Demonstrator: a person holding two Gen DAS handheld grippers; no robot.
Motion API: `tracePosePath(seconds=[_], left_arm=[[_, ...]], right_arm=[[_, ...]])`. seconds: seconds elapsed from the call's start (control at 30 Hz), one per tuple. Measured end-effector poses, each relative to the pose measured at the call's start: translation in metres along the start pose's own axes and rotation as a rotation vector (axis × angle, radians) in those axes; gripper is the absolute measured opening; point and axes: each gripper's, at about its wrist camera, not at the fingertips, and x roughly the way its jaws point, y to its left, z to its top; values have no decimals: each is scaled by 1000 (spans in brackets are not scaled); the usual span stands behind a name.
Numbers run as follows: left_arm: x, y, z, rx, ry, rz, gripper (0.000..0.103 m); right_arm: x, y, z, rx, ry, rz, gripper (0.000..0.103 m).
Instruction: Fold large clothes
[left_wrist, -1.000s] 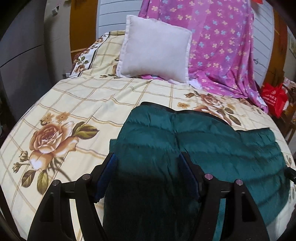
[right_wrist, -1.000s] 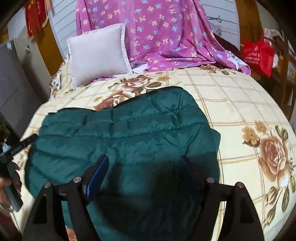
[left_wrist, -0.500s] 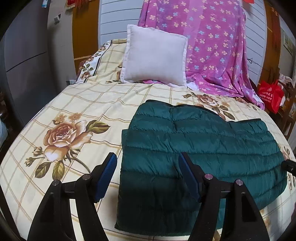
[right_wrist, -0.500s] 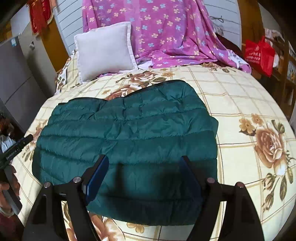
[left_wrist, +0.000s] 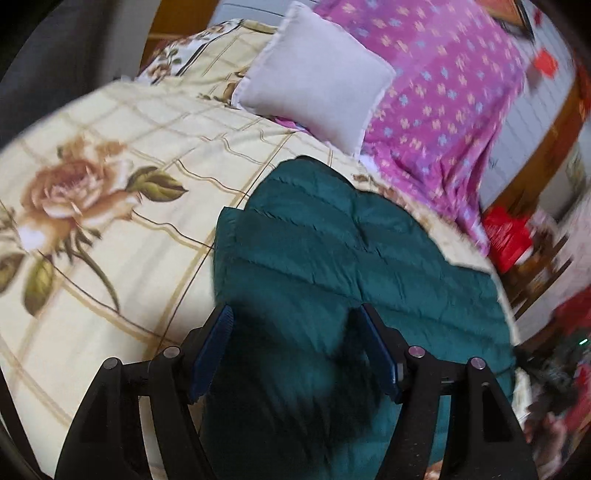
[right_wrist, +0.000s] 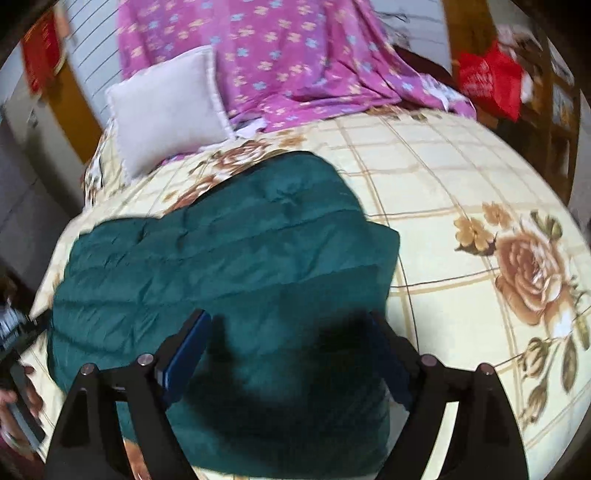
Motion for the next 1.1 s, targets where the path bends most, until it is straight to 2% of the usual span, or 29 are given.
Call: tracePosePath(seconds=[0.1, 0.17, 0.23, 0.4, 0.57, 0.7, 0.77, 0.83, 0.87, 0.93, 0.97, 1.03, 1.1], left_arm=[[8, 12, 5, -57, 11, -35, 58], [20, 26, 7, -133, 58, -88, 58], [25, 38, 8, -191, 56, -114, 60], [33, 43, 8, -204, 63, -138, 62], [44, 49, 7, -231, 95, -170, 69], [49, 42, 10, -179, 116, -162, 70], [51, 38, 11, -168, 134, -155, 70], [51, 34, 11, -163, 152, -168, 53], [49, 32, 10, -159, 146, -172, 49], [43, 26, 9, -133, 131, -165, 33], [39, 22, 8, -115, 123, -156, 30], [31, 17, 9, -96, 116, -149, 21], [23, 15, 9, -95, 112, -159, 18]], right_arm=[[17, -17, 9, 65, 48, 56, 96], [31, -26, 11, 103, 89, 79, 96], [43, -33, 11, 126, 108, 91, 98], [58, -37, 10, 129, 114, 132, 103], [72, -38, 14, 104, 144, 155, 103], [76, -36, 16, 79, 158, 164, 103], [77, -34, 16, 69, 152, 170, 103], [74, -28, 12, 37, 131, 163, 102], [73, -25, 11, 23, 122, 165, 99], [65, -19, 7, 4, 101, 171, 83], [61, -18, 7, 3, 96, 174, 79], [49, -15, 5, 3, 76, 186, 60], [36, -13, 4, 0, 56, 196, 49]])
